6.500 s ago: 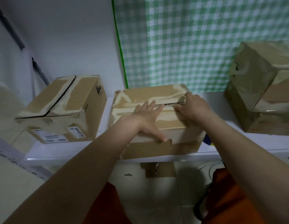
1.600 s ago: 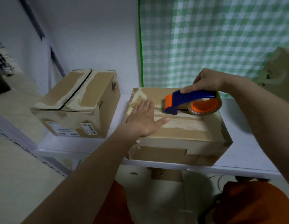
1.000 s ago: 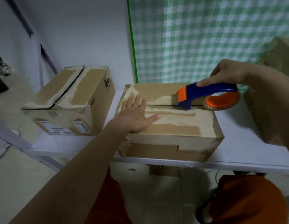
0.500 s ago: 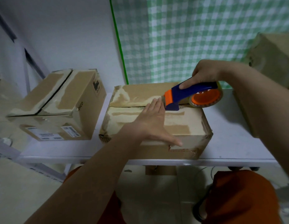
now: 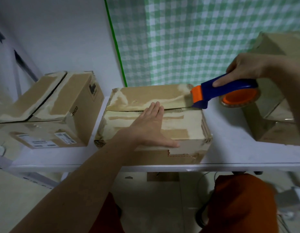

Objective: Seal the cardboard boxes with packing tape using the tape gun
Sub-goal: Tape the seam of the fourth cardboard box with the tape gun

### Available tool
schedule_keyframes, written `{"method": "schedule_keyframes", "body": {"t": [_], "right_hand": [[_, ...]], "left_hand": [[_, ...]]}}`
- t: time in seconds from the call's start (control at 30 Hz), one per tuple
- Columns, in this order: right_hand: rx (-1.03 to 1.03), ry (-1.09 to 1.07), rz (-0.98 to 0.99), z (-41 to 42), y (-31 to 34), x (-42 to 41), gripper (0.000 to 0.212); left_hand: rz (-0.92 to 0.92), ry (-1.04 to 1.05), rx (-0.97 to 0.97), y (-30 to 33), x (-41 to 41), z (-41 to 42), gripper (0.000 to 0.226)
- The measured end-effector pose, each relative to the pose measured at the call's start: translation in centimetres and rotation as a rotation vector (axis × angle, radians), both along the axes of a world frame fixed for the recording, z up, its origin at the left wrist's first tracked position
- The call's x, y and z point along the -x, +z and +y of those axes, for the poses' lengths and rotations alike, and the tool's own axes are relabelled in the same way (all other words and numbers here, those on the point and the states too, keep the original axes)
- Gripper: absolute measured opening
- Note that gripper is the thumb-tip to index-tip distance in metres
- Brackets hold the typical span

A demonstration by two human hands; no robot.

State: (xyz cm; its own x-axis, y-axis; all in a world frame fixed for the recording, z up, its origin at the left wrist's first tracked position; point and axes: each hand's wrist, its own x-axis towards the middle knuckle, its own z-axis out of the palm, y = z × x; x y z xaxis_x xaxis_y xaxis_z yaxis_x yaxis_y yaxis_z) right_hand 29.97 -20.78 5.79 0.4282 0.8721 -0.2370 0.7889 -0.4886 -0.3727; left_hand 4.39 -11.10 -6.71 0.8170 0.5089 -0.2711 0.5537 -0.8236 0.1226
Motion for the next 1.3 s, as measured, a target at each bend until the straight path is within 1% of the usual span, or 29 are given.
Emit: {"method": "schedule_keyframes", "body": {"t": [0.17,0.27,0.33,0.43,0.6,0.67,0.73,0.8,0.9,0.97,1.0,1.07,1.17,1.3], "right_hand": [[-0.041,-0.059,0.095,-1.1,-2.0,-1.0,0.061],[-0.051,-0.072,0.136,-1.5,-2.0,-1.2,0.069],[-0.05,-0.07,0.147,-1.5,-2.1,-1.2,0.067],[-0.067,-0.062,0.158,-1.5,-2.3,-1.4,0.062],[-0.03,-0.035,0.224,-1.7,-3.1,-0.9,0.051],[0.017,-0.021,0.313,-1.6,-3.8,-0.2,0.047],[0.051,0.002,0.453,-1.4,-5.0,0.8,0.045],[0.033,0.022,0.601,-1.2,-6.5,1.9,0.044],[-0.024,0.002,0.837,-1.6,-8.4,3.2,0.035],[-0.04,-0.017,0.971,-2.1,-9.4,3.9,0.037],[-0.051,-0.033,1.007,-2.2,-9.9,4.2,0.039],[-0.094,-0.079,1.014,-2.3,-10.7,4.7,0.037],[-0.135,-0.085,0.991,-2.7,-11.3,4.9,0.033],[-0.088,-0.024,0.97,-4.9,-11.9,4.2,0.04]], "left_hand": [[0.033,0.065,0.013,0.9,-2.1,-1.5,0.142],[-0.025,0.082,0.018,1.2,-4.8,-3.9,0.143],[-0.052,0.131,0.017,1.1,-6.6,-5.2,0.143],[-0.054,0.199,-0.01,0.8,-8.0,-5.7,0.137],[-0.043,0.137,-0.006,0.9,-6.7,-4.4,0.119],[-0.035,0.108,-0.003,0.8,-5.2,-3.2,0.112],[-0.038,0.091,-0.008,0.6,-3.7,-1.8,0.106],[-0.057,0.085,-0.037,0.3,-2.6,-0.7,0.1],[-0.088,0.093,-0.093,-0.1,-1.9,0.4,0.086],[-0.084,0.095,-0.097,-0.3,-1.7,0.8,0.078],[-0.084,0.094,-0.101,-0.4,-1.7,0.9,0.075],[-0.087,0.089,-0.122,-0.6,-1.5,1.2,0.073],[-0.083,0.077,-0.145,-0.6,-1.4,1.4,0.072],[-0.04,0.075,-0.14,-0.3,-1.0,1.9,0.074]]}}
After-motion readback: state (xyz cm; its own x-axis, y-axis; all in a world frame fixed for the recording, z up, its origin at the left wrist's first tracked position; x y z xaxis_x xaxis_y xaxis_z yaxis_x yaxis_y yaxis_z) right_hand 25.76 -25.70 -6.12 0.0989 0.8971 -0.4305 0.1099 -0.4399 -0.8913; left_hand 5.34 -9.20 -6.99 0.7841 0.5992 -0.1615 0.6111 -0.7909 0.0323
